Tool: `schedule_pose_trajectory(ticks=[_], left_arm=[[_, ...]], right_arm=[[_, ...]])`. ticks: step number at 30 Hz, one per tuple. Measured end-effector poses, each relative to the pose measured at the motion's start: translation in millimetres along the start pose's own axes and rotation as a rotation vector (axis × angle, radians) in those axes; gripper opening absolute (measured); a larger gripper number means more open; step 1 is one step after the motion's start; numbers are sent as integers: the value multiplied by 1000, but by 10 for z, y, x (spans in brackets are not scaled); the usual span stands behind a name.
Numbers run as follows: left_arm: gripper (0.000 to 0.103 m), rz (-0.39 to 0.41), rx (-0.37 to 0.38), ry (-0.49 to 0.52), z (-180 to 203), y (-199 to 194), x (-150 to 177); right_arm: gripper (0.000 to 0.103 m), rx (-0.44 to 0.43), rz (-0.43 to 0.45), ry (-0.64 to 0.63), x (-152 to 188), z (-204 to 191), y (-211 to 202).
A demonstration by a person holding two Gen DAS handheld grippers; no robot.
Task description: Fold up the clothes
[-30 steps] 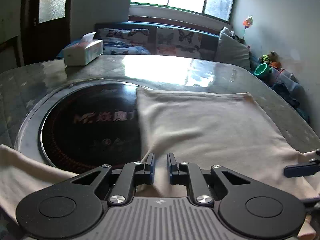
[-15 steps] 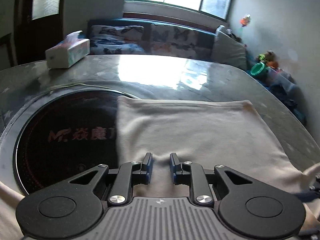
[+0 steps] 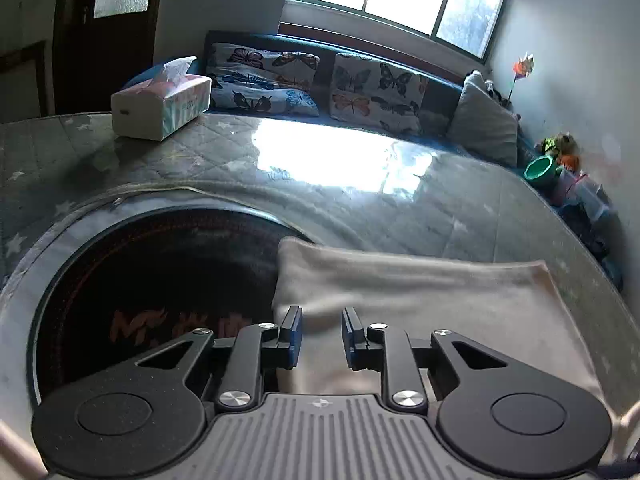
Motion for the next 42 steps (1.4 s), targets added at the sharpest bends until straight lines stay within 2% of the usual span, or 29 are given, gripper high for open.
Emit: schedule_pose_trajectory(ticks=[3, 6, 8, 10, 14, 17, 20, 26, 32, 37, 42], left_arm=[[23, -5, -18, 9, 11, 106, -63], [24, 15, -64, 79, 91, 167, -113], [28, 20, -79, 99, 130, 214, -156], [39, 17, -94, 109, 147, 283, -198], [40, 12, -111, 135, 148, 372, -250], [40, 24, -90, 113, 153, 246, -256], [39, 42, -50, 147, 251, 11, -142], [39, 18, 50, 232, 524, -350, 331], [40, 18, 50, 288, 672, -418, 648], [40, 47, 10, 317, 722, -443, 717], [40, 63, 69, 294, 818, -675, 790]], right_arm=[[63, -6, -2, -5, -3, -4, 0], [63, -10, 0, -3, 6, 1, -6], [63, -14, 2, 1, 13, 11, -11], [64, -16, 3, 3, 17, 12, -17], [64, -19, 3, 1, 17, 13, -20], [64, -18, 3, 2, 8, 14, -31], [64, -2, 12, 11, 2, 31, -59], [64, 35, 18, 14, 35, 58, -178], [64, 68, -24, -29, 203, -1, -324], [63, 99, -11, -61, 234, -76, -465], [53, 95, 35, -115, 175, -223, -571]])
Point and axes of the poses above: each gripper's, at about its wrist camera, not at the fingertips, and y roughly the way its jaws point, z to its right, x to its underside, the point moved 5 cm from there along y, roughly the way its jaws point, and after that the axes turned 4 degrees about -y, right-handed, at the moved point
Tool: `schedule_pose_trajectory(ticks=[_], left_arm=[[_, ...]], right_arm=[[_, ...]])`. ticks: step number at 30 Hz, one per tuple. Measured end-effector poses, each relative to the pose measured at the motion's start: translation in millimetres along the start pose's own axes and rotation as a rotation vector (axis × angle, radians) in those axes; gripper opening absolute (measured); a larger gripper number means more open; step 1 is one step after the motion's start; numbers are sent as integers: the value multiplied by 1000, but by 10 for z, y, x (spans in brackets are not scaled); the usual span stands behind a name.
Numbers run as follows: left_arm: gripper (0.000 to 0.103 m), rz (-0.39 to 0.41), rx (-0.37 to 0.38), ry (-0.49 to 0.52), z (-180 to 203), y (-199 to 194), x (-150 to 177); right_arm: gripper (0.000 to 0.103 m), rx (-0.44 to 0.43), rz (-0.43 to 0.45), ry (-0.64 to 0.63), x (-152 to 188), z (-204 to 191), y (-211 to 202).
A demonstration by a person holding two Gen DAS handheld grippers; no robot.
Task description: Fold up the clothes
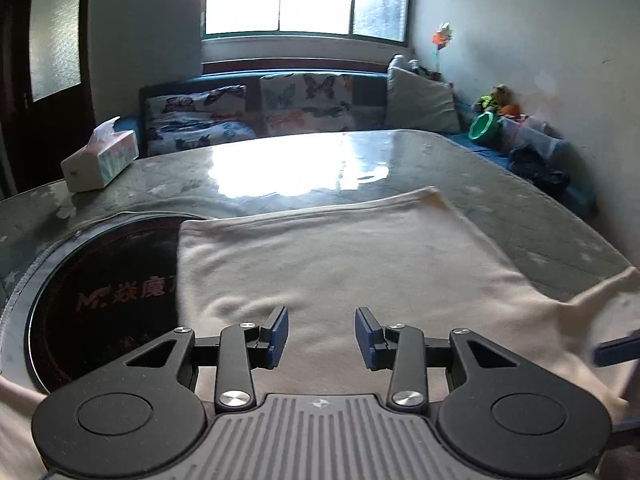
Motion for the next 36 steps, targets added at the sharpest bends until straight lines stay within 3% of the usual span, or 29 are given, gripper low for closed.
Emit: schedule_pose_trajectory(ticks=[8, 10, 14, 21, 26, 30, 34, 36], left_arm=[[40, 13, 25, 83, 221, -359, 293], [39, 11, 62, 83, 214, -501, 372], [38, -9, 163, 100, 238, -765, 532], [38, -20, 261, 253, 466, -940, 746], [29, -40, 269, 313, 512, -911, 833], [9, -47, 263, 311, 457, -866, 839], [5, -19, 254, 363, 495, -893, 885], [3, -24, 260, 343, 489, -895, 883]], right_arm=[[49, -41, -6, -80, -79, -255, 227], [47, -65, -2, -96, -110, -316, 229], [32, -138, -30, -128, -115, -433, 212], [19, -158, -104, -168, 31, -516, 165], [10, -127, -95, -125, 56, -478, 139], [5, -124, -76, -95, 38, -445, 125], [4, -114, -67, -67, 18, -407, 101], [5, -122, -72, -81, 26, -434, 98]])
Point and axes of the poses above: each gripper's, at about its wrist camera, not at the fingertips, and y roughly the way its jaws point, z to its right, x to its underside, the point moved 5 cm from there along y, roughly the way its jaws point, and after that the axes turned 4 degrees about -y, right-handed, at the moved point
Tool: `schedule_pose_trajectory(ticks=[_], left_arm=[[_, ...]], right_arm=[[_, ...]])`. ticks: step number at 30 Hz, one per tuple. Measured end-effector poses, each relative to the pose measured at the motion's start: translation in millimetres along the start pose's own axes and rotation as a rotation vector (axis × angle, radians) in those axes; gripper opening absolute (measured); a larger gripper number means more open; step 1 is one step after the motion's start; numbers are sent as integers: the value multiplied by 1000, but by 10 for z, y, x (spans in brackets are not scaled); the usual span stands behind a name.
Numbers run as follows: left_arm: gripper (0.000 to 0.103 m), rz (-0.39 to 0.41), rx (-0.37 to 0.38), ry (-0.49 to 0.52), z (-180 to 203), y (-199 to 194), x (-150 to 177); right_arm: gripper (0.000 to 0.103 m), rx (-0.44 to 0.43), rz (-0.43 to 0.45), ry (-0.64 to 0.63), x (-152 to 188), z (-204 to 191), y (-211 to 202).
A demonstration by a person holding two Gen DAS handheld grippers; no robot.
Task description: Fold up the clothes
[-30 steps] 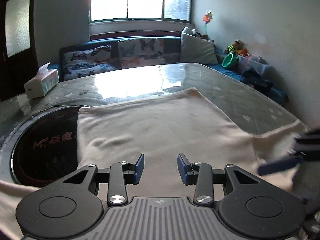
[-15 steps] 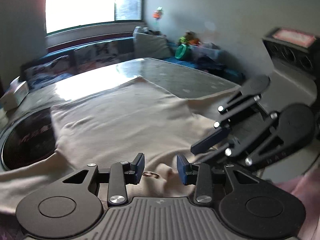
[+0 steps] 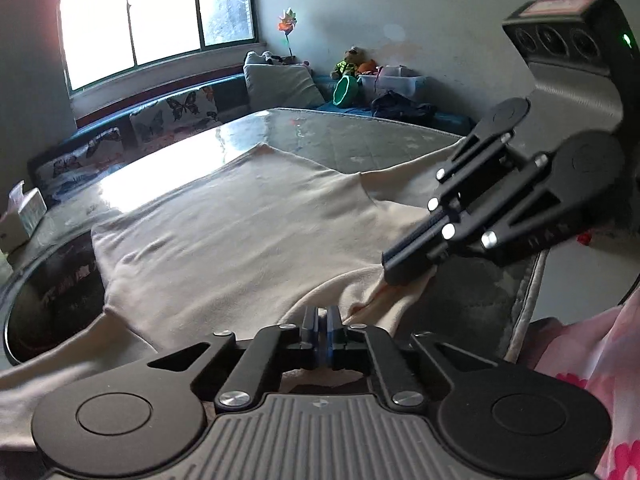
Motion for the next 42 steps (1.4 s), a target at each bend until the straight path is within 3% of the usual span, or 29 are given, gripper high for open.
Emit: schedule_pose_trajectory(ticks=[2, 5, 9, 10, 13, 21, 28, 31, 34, 37, 42], left_arm=[[3, 3, -2, -23, -18, -12, -9], [2, 20, -3, -56, -45, -55, -45], [2, 48, 5, -86, -68, -129, -105], [2, 55, 5, -86, -67, -148, -118], [2, 61, 27, -98, -59, -178, -142], [2, -15, 74, -50, -12, -89, -27], [2, -9, 113, -6, -22, -142, -64], [3, -1, 91, 0, -64, -174, -105], [4, 30, 49, -43, -208, -213, -216], [4, 62, 13, -107, -321, -174, -363], [4, 54, 45, -187, -224, 168, -487]], right_arm=[[13, -1, 1, -22, 3, -42, 10], [17, 8, 8, -64, -25, -103, 49], [15, 18, -7, -78, -16, -106, 132], [7, 31, -6, -70, -9, -85, 135], [4, 28, 19, -52, -22, -55, 67], [5, -36, -29, -82, 38, -85, 46], [10, -7, 73, 16, -116, 63, -7], [10, -15, 64, 25, -101, 71, 124], [10, -31, 33, -3, -21, -6, 228], [12, -34, 60, 21, 19, 8, 93], [17, 58, 103, 134, 175, 247, -267]])
Point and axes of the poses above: each gripper's, at about its wrist camera, not at the fingertips, and y roughly the way its jaws point, z to its right, x to its underside, the point moved 5 cm from there along y, roughly the way its jaws point, and after that the axes turned 4 degrees about -y, right-handed, at the moved point
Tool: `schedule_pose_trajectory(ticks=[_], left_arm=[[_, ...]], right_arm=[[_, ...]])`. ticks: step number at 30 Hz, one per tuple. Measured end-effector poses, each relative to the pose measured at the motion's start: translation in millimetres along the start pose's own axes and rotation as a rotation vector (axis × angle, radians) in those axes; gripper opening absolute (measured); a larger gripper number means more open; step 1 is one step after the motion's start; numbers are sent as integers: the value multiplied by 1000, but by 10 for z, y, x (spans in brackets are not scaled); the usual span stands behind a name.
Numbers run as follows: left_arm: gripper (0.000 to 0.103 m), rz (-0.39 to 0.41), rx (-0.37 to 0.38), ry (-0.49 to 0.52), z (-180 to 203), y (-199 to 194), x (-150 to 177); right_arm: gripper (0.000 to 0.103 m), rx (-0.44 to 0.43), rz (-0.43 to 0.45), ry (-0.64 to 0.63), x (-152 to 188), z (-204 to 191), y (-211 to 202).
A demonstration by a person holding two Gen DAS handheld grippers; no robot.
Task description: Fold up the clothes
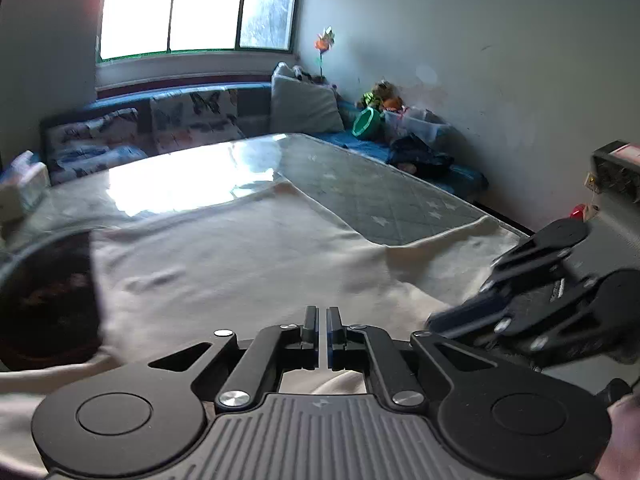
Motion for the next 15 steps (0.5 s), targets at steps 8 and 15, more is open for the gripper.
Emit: schedule_pose_trajectory(ticks=[8, 15], left_arm=[[4, -60, 82, 37, 438, 414, 110], [5, -79, 93, 72, 566, 476, 161]], right_arm=[[29, 364, 10, 234, 445, 882, -576], [33, 615, 28, 440, 881, 1581, -967]])
Point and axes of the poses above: each gripper's, at about its wrist camera, not at the fingertips, and y roughly the way its jaws point, z to its right, x to its underside, the point moved 5 cm from there along y, roughly the way its jaws point, and after that the axes turned 4 degrees about -y, right-handed, at the moved point
